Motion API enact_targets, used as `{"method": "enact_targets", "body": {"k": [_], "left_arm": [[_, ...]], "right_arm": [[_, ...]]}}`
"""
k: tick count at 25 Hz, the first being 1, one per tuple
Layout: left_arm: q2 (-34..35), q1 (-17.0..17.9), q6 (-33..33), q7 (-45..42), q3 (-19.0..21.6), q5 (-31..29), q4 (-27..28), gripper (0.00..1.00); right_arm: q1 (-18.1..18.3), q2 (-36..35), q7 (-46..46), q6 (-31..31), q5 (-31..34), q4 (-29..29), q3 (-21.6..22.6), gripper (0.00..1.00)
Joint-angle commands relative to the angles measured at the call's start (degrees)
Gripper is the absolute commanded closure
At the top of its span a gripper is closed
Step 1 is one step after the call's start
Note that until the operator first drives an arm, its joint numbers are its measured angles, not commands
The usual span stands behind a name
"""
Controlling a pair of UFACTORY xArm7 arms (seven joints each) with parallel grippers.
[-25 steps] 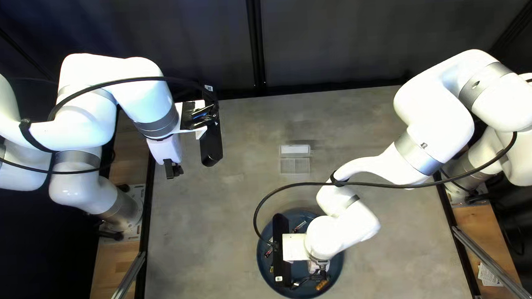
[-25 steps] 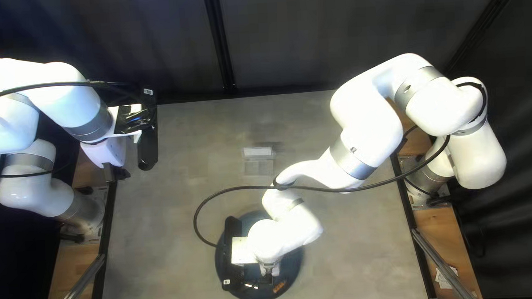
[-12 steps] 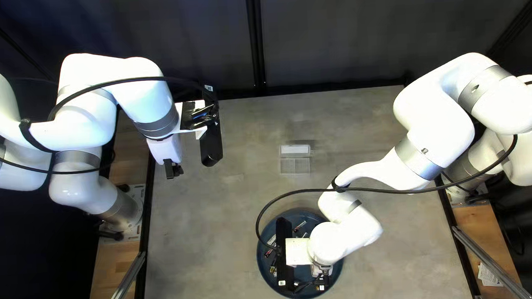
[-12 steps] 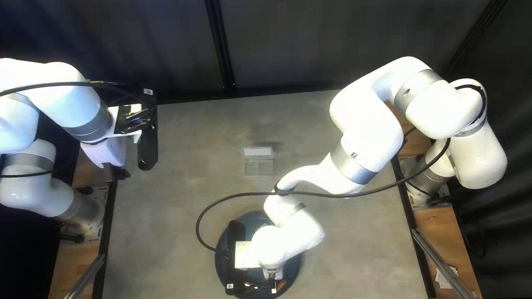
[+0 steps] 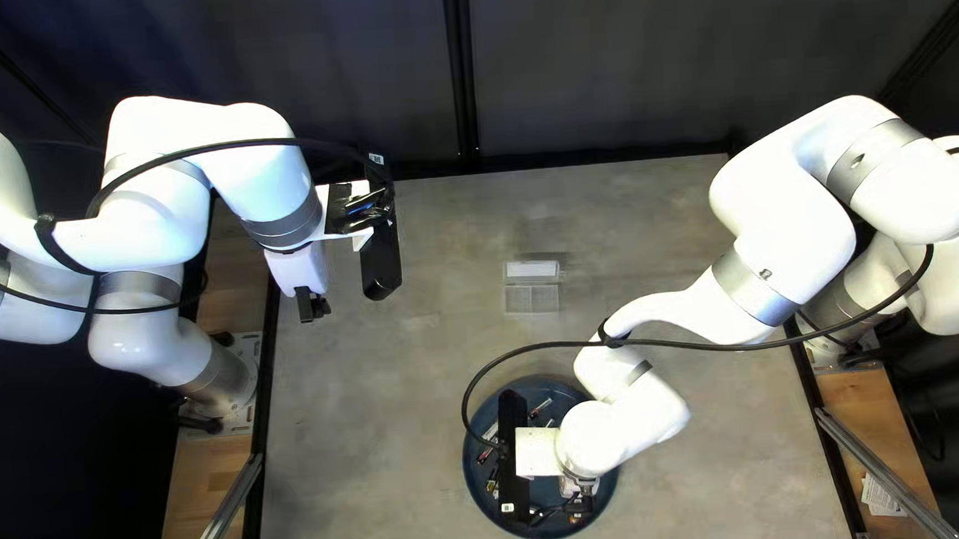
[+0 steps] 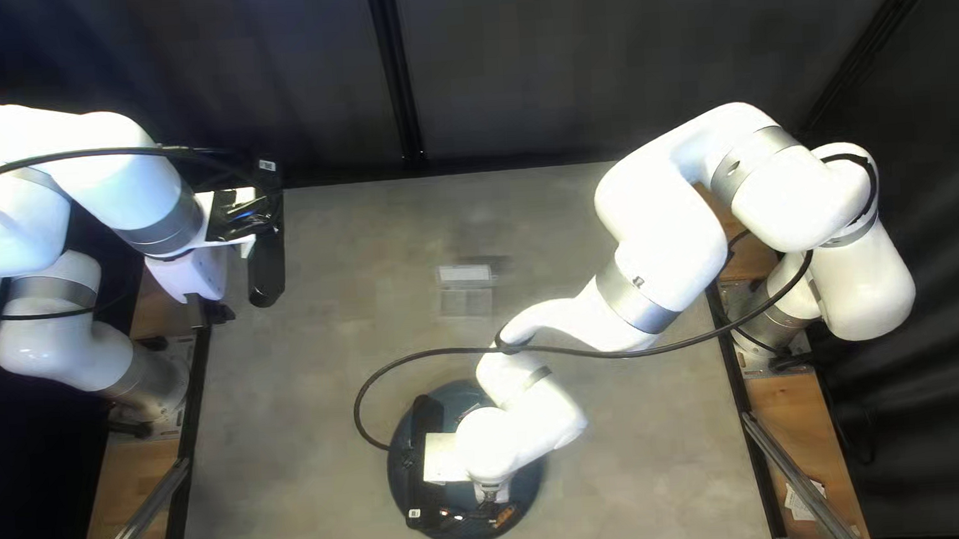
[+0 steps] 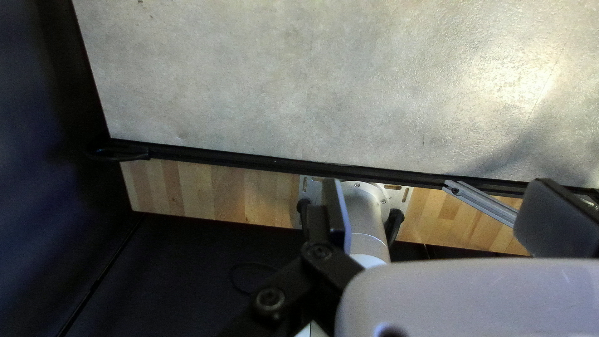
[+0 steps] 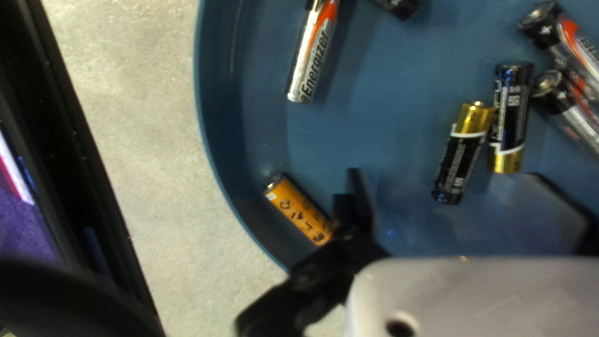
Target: Pick up the batteries from the table and place them into the container
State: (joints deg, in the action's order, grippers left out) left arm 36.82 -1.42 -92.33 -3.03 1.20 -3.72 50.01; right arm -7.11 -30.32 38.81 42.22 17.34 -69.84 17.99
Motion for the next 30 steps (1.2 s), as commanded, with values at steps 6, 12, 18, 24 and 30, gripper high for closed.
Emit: {"method": "enact_targets", "body": {"k": [6,12,18,24,30], "left_arm": [[0.00,0.00,0.00,0.00,0.00,0.00,0.00,0.00],[0.00,0.00,0.00,0.00,0.00,0.00,0.00,0.00],[0.00,0.00,0.00,0.00,0.00,0.00,0.00,0.00],[0.00,0.00,0.00,0.00,0.00,0.00,0.00,0.00],[0.00,0.00,0.00,0.00,0.00,0.00,0.00,0.00]], "right_arm": [[-3.27,4.33,2.44,10.31,1.04,-5.68,0.60,1.00],[-0.76,9.44,2.51,9.08,-0.94,-0.46,0.09,1.00],[5.15,16.66,5.43,11.06,-9.76,2.81,-2.80,1.00],[7.22,15.61,17.35,15.02,-14.70,-0.20,-5.79,1.00],[7.04,16.79,29.60,15.38,-15.06,1.60,-7.60,1.00]]}}
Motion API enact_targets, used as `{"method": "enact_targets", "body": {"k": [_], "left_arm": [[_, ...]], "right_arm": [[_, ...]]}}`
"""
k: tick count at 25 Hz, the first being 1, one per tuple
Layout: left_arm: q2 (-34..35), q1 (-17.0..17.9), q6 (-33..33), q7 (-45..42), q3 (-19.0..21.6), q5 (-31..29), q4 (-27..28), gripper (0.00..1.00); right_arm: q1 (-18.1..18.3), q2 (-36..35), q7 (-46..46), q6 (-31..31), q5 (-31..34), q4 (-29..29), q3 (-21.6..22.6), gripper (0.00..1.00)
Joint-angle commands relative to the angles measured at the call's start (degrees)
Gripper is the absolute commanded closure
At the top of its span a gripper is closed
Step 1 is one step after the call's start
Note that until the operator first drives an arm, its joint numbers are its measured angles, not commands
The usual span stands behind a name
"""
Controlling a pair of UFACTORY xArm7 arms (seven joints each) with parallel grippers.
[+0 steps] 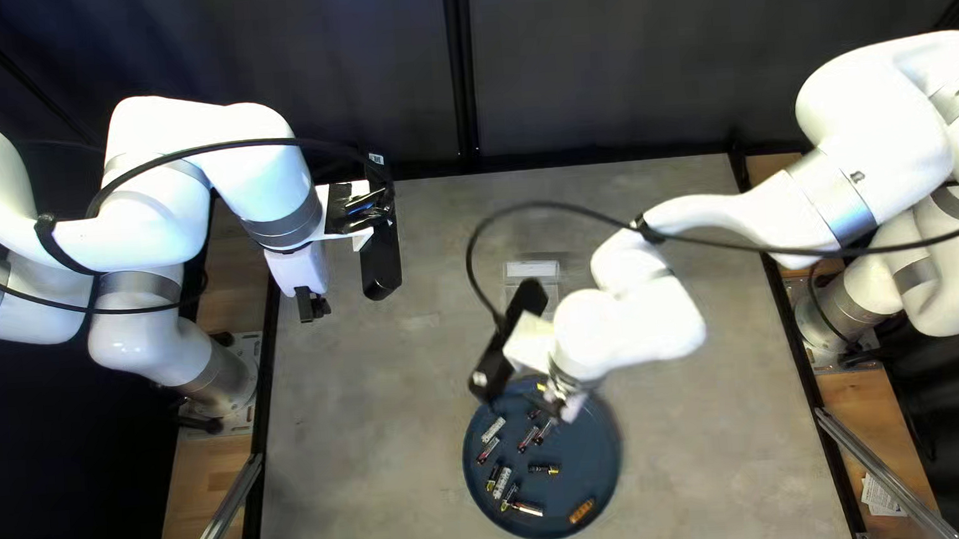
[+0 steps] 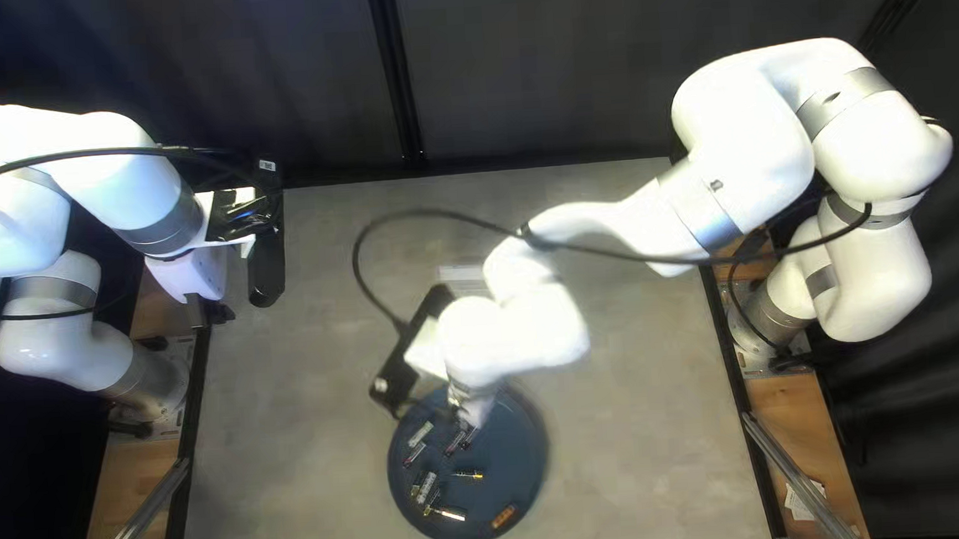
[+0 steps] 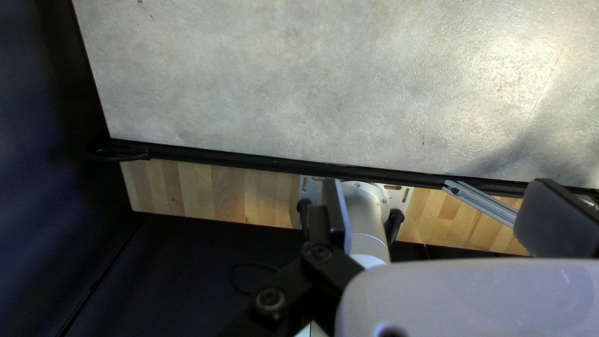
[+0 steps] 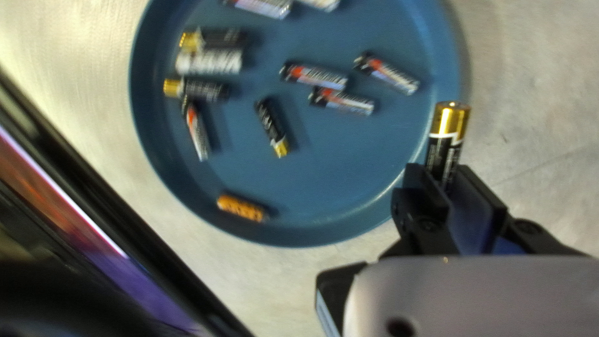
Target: Pick up the batteries from the table and place them into the container
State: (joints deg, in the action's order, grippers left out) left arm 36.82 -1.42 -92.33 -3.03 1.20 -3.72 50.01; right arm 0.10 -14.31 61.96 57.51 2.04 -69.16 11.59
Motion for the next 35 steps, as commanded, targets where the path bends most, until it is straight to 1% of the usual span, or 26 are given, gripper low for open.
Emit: {"method": "enact_targets", "body": {"k": [1,4,14,15,19,23,25,29,31,35], "left_arm": [[0.00,0.00,0.00,0.00,0.00,0.00,0.00,0.00],[0.00,0.00,0.00,0.00,0.00,0.00,0.00,0.00],[0.00,0.00,0.00,0.00,0.00,0.00,0.00,0.00],[0.32,-0.70,-0.23,-0.47,-0.96,0.50,-0.22,0.00],[0.78,-2.66,-0.78,0.35,-3.07,-1.77,-0.06,0.00],[1.86,-4.36,1.23,3.63,-6.63,-4.68,-1.38,0.00],[2.70,-4.73,1.81,4.96,-7.53,-5.97,-1.32,0.00],[3.17,-4.72,2.64,5.27,-6.99,-7.42,-0.71,0.00],[3.17,-4.72,2.64,5.27,-6.99,-7.42,-0.71,0.00],[3.17,-4.72,2.64,5.27,-6.99,-7.42,-0.71,0.00]], "right_arm": [[-0.29,0.67,7.05,-0.08,0.58,0.71,-1.26,1.00],[-1.03,0.61,8.58,-0.63,2.58,-0.04,-1.34,1.00],[-1.03,0.61,8.58,-0.63,2.58,-0.04,-1.34,1.00],[-1.03,0.61,8.58,-0.63,2.58,-0.04,-1.34,1.00],[-1.03,0.61,8.58,-0.63,2.58,-0.04,-1.34,1.00],[-1.03,0.61,8.58,-0.63,2.58,-0.04,-1.34,1.00],[-1.20,0.70,9.15,-0.85,3.18,0.64,-1.46,1.00],[0.08,1.02,10.68,-1.54,1.02,2.54,-2.27,1.00],[1.33,0.24,10.39,-2.25,0.30,3.19,-3.15,1.00],[3.97,-1.72,9.70,-1.71,-0.75,2.58,-5.07,1.00]]}}
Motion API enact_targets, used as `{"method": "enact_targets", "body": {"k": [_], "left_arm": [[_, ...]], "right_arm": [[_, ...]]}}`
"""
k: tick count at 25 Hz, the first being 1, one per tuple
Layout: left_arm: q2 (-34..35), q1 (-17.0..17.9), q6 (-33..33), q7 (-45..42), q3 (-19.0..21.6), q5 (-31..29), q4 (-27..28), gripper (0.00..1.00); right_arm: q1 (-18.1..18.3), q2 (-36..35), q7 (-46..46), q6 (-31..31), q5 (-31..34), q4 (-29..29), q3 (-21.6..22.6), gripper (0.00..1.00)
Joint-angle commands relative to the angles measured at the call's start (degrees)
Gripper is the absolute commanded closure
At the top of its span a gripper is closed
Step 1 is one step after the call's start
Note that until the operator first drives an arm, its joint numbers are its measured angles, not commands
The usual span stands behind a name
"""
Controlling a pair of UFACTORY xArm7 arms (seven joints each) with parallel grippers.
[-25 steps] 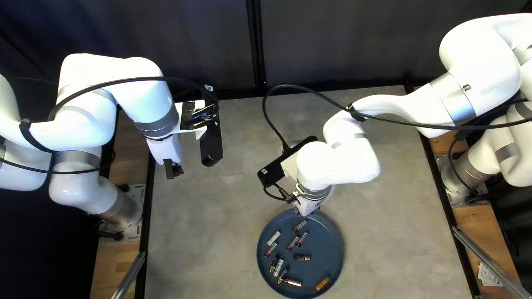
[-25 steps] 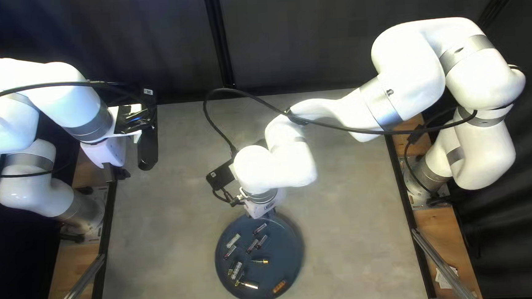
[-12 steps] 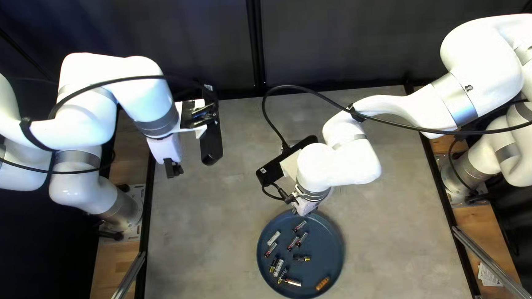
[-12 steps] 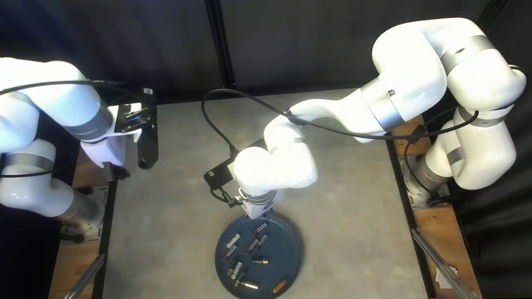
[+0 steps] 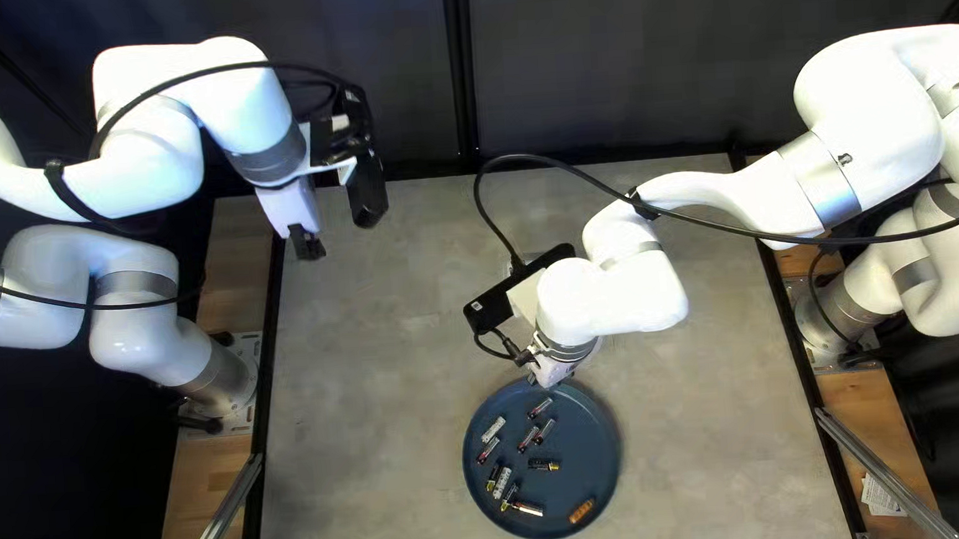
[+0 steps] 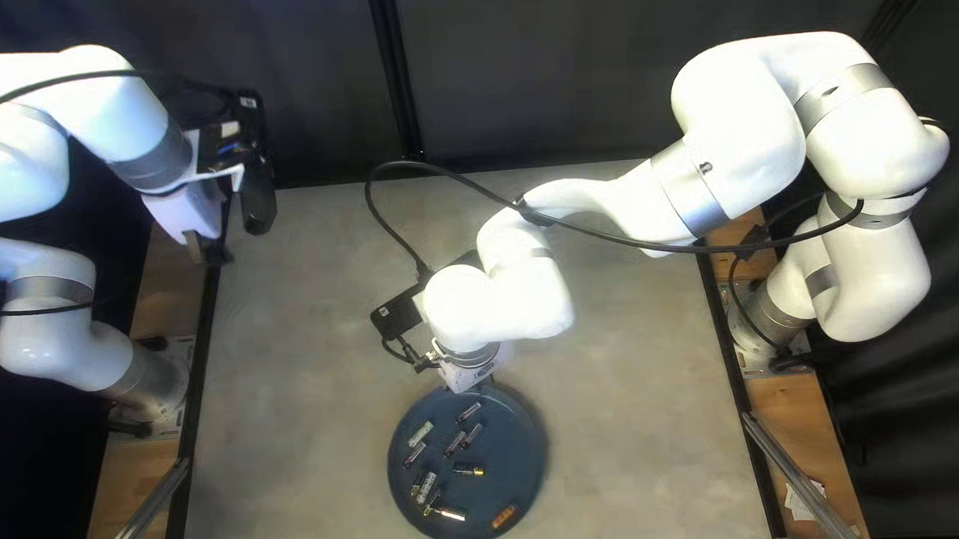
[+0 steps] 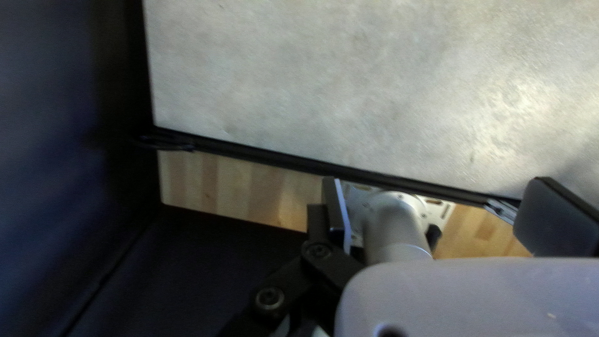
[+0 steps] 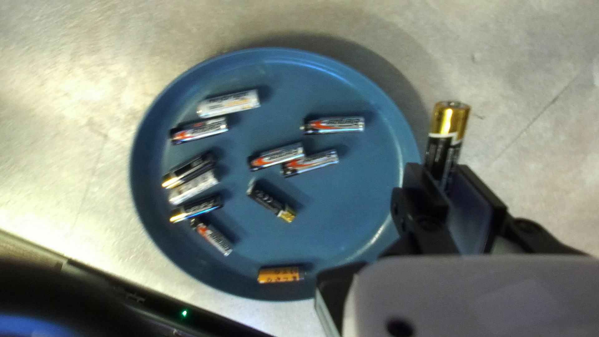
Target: Pick up the batteries from the table and place them into the container
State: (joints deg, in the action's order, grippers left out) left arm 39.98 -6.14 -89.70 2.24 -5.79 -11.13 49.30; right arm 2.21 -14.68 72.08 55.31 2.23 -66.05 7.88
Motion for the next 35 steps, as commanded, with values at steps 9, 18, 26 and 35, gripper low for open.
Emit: {"method": "enact_targets", "body": {"k": [9,18,26,35], "left_arm": [[0.00,0.00,0.01,0.00,0.00,-0.01,0.00,0.00],[0.00,0.00,0.01,0.00,0.00,-0.01,0.00,0.00],[0.00,0.00,0.01,0.00,0.00,-0.01,0.00,0.00],[0.00,0.00,0.01,0.00,0.00,-0.01,0.00,0.00]], "right_arm": [[1.60,-0.97,0.62,1.71,-1.75,-1.91,-1.10,1.00],[3.67,0.88,-1.47,-1.91,-3.48,1.71,-1.92,1.00],[1.67,1.14,13.07,-7.49,-5.19,3.47,-2.50,1.00],[2.86,-0.32,13.84,-8.08,-4.99,3.50,-3.72,1.00]]}}
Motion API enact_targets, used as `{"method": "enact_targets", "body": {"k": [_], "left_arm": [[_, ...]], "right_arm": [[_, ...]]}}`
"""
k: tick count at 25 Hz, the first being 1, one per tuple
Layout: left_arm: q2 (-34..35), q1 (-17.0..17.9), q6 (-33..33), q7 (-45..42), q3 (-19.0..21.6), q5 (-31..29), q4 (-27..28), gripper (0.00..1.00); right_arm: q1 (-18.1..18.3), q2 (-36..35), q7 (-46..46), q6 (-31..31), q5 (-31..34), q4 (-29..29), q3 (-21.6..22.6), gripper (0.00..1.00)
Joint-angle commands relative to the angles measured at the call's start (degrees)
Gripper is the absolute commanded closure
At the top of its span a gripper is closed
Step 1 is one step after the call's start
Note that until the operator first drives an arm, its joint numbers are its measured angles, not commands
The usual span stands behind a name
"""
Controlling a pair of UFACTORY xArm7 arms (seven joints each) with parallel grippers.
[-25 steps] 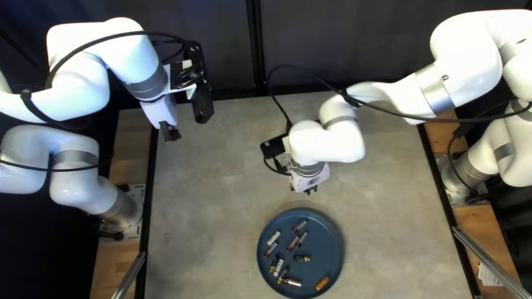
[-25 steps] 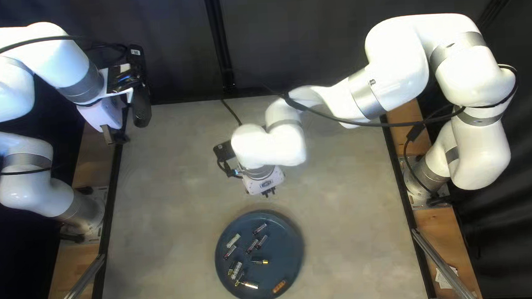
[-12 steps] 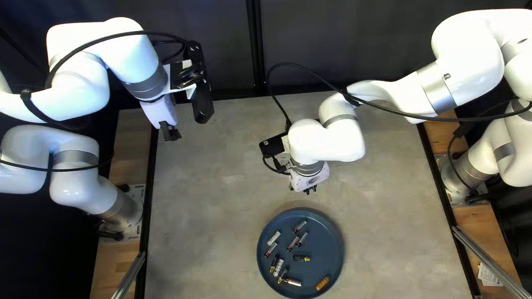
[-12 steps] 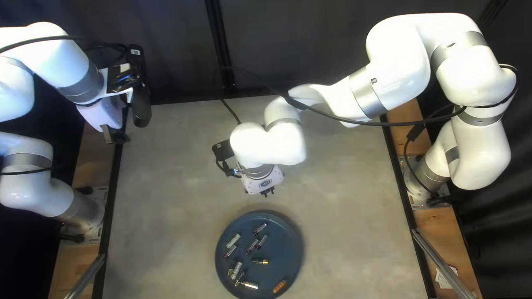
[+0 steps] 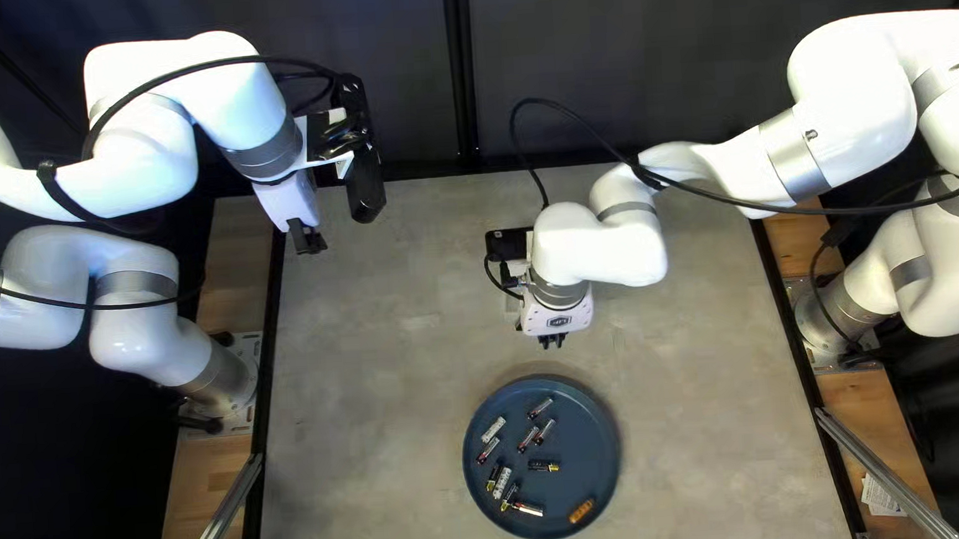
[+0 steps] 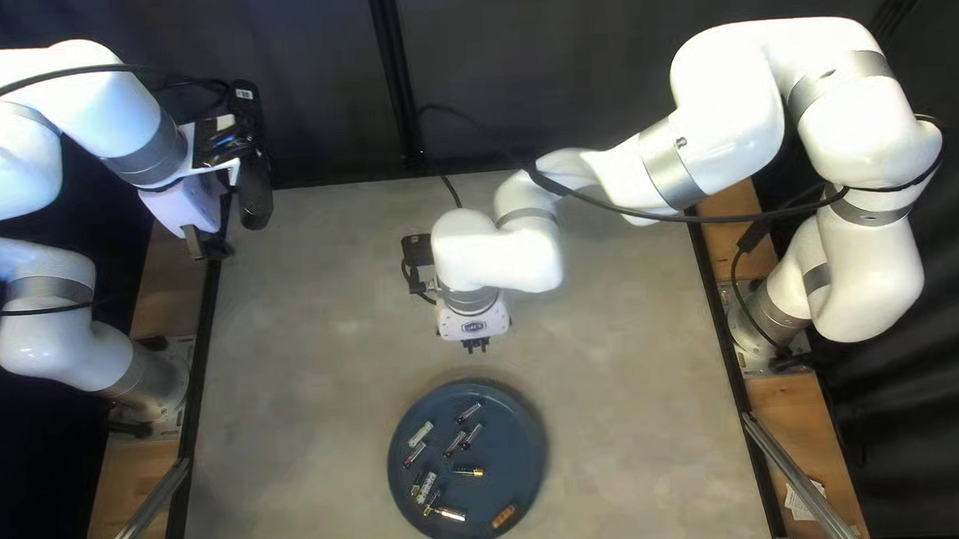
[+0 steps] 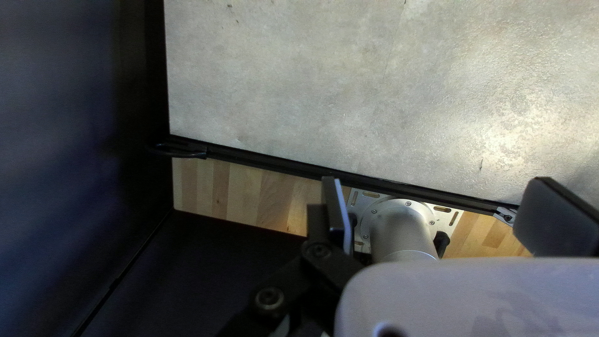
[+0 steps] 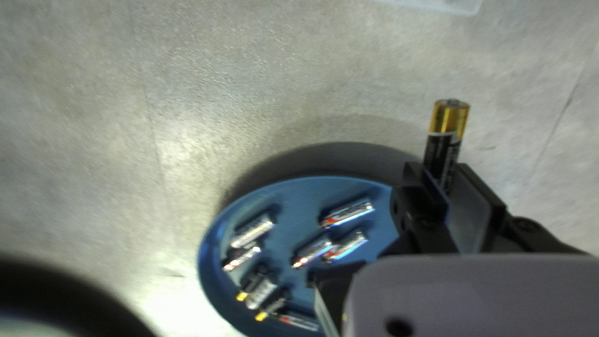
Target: Pick up the batteries from the table and place them into the container
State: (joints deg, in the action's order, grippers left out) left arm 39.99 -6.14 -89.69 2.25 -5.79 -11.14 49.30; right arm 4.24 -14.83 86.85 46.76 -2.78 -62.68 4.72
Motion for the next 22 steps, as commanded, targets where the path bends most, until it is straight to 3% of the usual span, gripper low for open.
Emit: {"method": "enact_targets", "body": {"k": [1,11,22], "left_arm": [[0.00,0.00,0.00,0.00,0.00,0.00,0.00,0.00],[0.00,0.00,0.00,0.00,0.00,0.00,0.00,0.00],[0.00,0.00,0.00,0.00,0.00,0.00,0.00,0.00]], "right_arm": [[0.97,-0.14,-0.85,0.68,0.00,0.13,-0.70,1.00],[2.04,-1.83,3.51,-1.31,-1.46,1.79,-2.37,1.00],[1.60,-2.99,1.97,-2.75,2.46,1.86,-3.11,1.00]]}}
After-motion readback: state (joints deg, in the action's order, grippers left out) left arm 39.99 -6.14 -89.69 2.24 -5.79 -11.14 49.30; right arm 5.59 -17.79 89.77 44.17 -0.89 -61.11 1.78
